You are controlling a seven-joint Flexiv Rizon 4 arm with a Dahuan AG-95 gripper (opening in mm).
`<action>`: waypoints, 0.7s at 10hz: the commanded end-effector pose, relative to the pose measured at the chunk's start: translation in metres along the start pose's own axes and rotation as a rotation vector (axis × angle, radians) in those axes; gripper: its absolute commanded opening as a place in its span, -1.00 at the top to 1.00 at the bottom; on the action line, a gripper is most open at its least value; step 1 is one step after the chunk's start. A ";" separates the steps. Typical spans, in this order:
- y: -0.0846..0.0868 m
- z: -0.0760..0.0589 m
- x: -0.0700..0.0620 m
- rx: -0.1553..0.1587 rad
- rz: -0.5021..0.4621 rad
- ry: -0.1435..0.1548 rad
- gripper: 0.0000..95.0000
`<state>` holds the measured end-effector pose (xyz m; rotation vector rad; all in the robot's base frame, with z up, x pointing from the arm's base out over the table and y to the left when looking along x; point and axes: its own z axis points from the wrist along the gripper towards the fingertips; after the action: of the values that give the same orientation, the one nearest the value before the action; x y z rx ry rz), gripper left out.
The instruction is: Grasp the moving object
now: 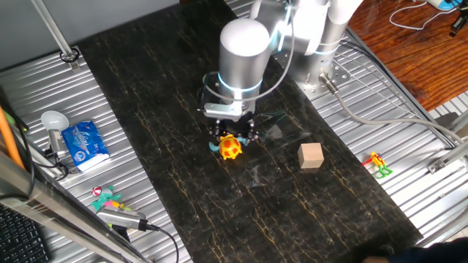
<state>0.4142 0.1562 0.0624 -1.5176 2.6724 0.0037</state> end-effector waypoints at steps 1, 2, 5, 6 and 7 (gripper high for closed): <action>-0.010 0.011 0.003 0.001 -0.031 -0.015 -0.60; -0.012 0.013 0.005 -0.001 -0.039 -0.018 -0.60; -0.009 0.023 0.005 -0.007 -0.046 -0.030 -0.60; -0.008 0.026 0.006 -0.010 -0.046 -0.041 -0.60; -0.007 0.028 0.006 -0.010 -0.038 -0.043 -0.60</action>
<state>0.4174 0.1482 0.0326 -1.5487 2.6114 0.0572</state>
